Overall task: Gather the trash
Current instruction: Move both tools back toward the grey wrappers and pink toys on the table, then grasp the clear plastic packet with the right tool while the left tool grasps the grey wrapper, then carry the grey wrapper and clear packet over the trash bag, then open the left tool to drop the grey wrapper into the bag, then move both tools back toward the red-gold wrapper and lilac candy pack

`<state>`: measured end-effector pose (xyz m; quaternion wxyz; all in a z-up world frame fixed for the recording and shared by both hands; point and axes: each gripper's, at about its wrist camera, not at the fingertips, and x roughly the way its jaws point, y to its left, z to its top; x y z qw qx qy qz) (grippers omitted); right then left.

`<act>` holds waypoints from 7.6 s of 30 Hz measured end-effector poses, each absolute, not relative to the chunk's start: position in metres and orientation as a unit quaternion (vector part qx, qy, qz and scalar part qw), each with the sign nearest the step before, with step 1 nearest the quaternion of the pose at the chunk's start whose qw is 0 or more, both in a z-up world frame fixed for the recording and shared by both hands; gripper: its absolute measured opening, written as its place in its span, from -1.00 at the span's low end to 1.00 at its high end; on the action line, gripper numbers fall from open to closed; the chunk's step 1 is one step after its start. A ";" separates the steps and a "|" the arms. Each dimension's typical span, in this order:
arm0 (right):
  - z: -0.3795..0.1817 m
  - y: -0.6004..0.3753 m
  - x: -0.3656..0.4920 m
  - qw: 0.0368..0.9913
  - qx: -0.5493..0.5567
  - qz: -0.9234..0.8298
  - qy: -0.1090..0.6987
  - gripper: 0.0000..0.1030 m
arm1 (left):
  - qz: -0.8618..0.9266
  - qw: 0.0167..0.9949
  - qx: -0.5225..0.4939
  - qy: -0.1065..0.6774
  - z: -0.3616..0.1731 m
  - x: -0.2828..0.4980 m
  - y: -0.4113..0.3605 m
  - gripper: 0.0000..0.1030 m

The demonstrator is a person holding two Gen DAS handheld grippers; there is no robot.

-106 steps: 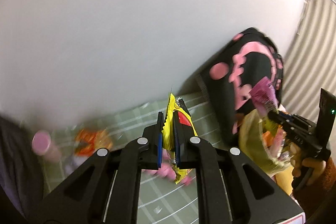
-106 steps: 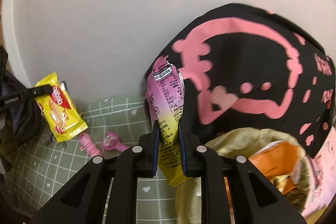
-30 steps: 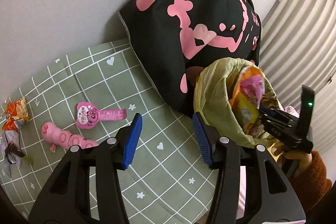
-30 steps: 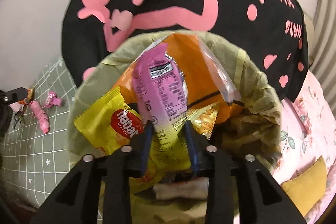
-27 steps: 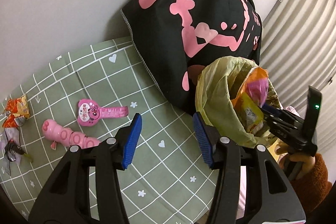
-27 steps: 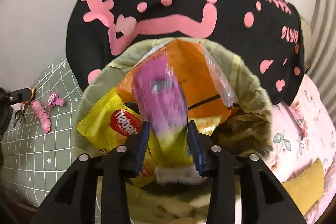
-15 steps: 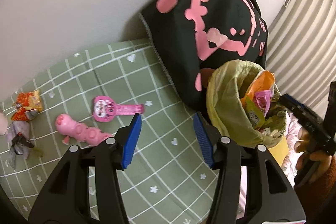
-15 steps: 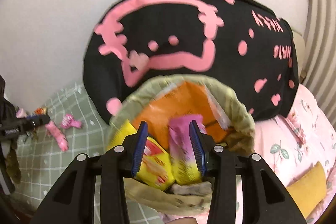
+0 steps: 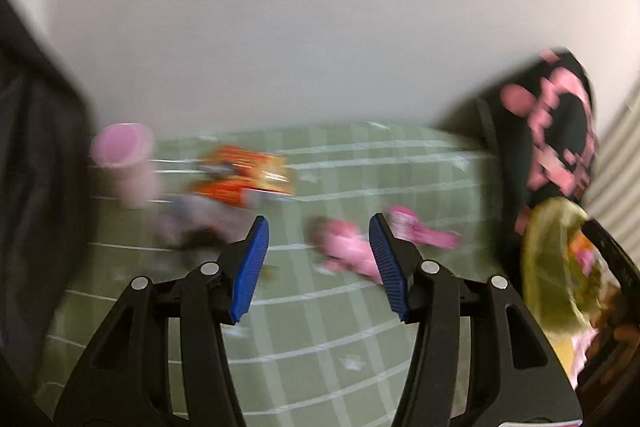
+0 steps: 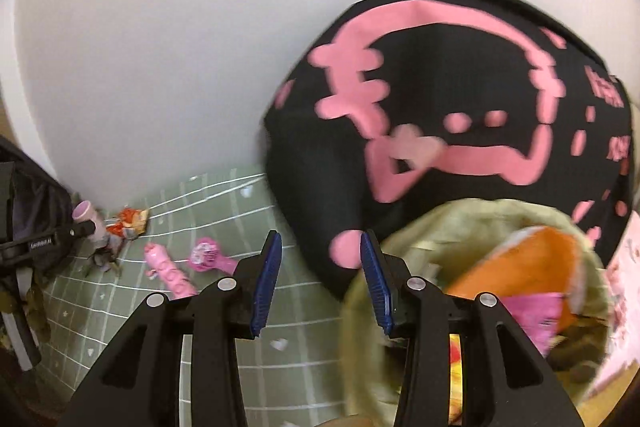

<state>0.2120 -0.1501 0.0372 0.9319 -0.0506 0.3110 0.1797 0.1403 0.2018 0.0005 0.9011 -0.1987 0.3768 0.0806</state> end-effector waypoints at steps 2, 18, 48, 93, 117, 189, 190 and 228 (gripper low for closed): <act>0.032 -0.137 0.216 0.928 -0.054 0.191 0.315 -0.24 | 0.111 0.897 -0.203 0.376 -0.005 0.132 0.221 -0.03; -0.008 -0.083 0.238 0.904 -0.077 0.226 0.355 -0.24 | 0.172 0.854 -0.162 0.463 -0.067 0.167 0.253 0.06; -0.069 0.006 0.249 0.846 -0.161 0.340 0.378 -0.10 | 0.074 0.858 -0.241 0.446 -0.045 0.083 0.246 -0.67; -0.078 0.006 0.289 0.818 -0.194 0.341 0.420 -0.77 | 0.097 0.846 -0.157 0.500 -0.062 0.107 0.228 -0.19; -0.036 -0.042 0.252 0.852 -0.162 0.310 0.389 -0.77 | 0.075 0.875 -0.198 0.436 -0.024 0.118 0.228 -0.72; 0.078 -0.368 0.151 0.951 -0.034 -0.028 0.307 -0.77 | -0.341 0.851 -0.014 0.400 0.063 0.249 -0.171 -0.09; 0.078 -0.364 0.154 0.951 -0.033 -0.021 0.306 -0.77 | -0.336 0.854 -0.015 0.398 0.065 0.249 -0.165 -0.08; 0.059 -0.270 0.205 0.942 -0.071 0.063 0.322 -0.26 | -0.119 0.883 -0.134 0.435 0.012 0.217 0.048 -0.05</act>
